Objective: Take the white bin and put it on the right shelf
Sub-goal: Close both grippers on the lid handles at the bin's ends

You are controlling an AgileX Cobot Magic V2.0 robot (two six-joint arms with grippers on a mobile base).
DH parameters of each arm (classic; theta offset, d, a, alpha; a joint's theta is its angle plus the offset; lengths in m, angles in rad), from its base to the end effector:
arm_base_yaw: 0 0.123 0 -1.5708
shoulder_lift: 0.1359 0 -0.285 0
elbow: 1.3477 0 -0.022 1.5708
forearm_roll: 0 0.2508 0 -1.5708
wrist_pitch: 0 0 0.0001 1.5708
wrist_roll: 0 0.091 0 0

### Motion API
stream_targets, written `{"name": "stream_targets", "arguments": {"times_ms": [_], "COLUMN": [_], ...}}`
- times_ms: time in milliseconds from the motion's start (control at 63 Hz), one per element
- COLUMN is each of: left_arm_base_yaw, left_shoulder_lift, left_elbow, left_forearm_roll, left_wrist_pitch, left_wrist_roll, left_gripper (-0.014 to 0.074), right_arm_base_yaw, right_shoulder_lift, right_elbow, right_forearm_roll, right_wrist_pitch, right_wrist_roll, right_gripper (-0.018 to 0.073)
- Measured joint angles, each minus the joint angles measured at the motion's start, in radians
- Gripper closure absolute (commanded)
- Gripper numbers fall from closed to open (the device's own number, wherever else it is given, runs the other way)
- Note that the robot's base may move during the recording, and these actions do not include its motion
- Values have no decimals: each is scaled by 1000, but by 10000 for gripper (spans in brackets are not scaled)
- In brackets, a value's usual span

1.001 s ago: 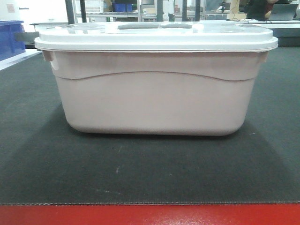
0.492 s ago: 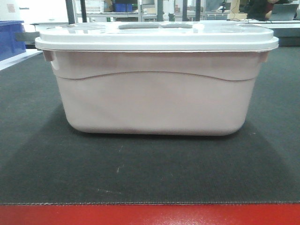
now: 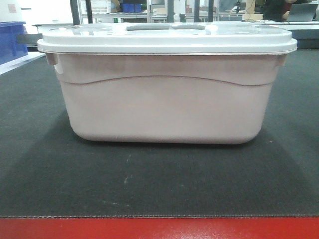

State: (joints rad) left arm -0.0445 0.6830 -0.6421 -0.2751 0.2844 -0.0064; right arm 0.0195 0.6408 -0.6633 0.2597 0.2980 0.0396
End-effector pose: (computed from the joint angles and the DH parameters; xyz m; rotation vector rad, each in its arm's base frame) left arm 0.1428 -0.0133 0.3441 -0.1497 1.8015 -0.2936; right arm 0.1327 0.0095 0.3559 0.1806 1.7488 0.2906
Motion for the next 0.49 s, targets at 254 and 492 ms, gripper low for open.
{"name": "stream_targets", "arguments": {"times_ms": [254,492], "left_arm_base_yaw": [0,0], "left_shoulder_lift": [188,439], "left_elbow": [-147,-456], "left_forearm_roll": [-157,-454], "left_wrist_pitch": [176,419], "left_wrist_roll": [19,264], "left_gripper": [154,154], "right_arm_base_yaw": [0,0], "right_shoulder_lift": [156,368], "right_elbow": [-154,-368], "right_forearm_roll": [239,359], "right_wrist_pitch": [228,442], "right_wrist_roll": [4,-3], "right_gripper": [-34,-34]}}
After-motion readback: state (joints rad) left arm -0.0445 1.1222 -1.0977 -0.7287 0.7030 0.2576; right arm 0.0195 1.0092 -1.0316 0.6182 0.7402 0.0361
